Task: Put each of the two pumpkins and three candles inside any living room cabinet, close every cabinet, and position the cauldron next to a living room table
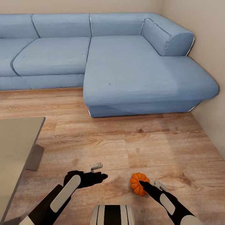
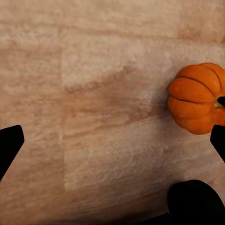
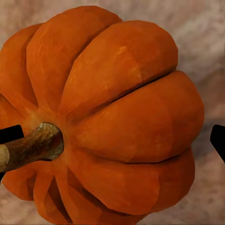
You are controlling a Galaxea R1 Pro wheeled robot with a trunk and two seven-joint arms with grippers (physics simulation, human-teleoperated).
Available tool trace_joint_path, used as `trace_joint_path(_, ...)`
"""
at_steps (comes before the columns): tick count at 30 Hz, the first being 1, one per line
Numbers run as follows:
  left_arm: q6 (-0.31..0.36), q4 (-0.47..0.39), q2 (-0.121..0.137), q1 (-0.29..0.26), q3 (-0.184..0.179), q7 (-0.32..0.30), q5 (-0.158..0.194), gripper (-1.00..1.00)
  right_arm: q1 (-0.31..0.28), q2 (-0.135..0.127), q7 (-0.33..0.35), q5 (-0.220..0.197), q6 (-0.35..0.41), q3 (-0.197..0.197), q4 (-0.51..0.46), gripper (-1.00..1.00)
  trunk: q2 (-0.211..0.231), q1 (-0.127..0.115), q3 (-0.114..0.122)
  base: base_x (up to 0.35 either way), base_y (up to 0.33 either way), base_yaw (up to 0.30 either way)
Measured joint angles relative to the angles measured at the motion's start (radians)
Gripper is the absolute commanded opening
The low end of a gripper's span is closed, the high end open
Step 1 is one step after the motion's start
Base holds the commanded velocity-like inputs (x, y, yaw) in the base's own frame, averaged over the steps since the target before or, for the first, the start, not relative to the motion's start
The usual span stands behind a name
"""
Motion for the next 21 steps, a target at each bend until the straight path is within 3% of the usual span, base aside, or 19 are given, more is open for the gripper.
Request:
trace_joint_path(13, 0.000, 0.000, 0.000, 0.000, -0.001, 0.000, 0.001, 1.00, 0.000, 0.000, 0.018, 0.003, 0.000, -0.003, 0.011, 1.00, 0.000, 0.000, 0.000, 0.008, 0.004, 0.000)
trace_joint_path(14, 0.000, 0.000, 0.000, 0.000, -0.001, 0.000, 0.001, 1.00, 0.000, 0.000, 0.018, 0.003, 0.000, -0.003, 0.011, -1.00, 0.000, 0.000, 0.000, 0.000, 0.000, 0.000)
trace_joint_path(21, 0.000, 0.001, -0.003, 0.000, -0.001, -0.001, 0.004, 1.00, 0.000, 0.000, 0.027, 0.004, 0.000, -0.003, 0.011, -1.00, 0.000, 0.000, 0.000, 0.000, 0.000, 0.000)
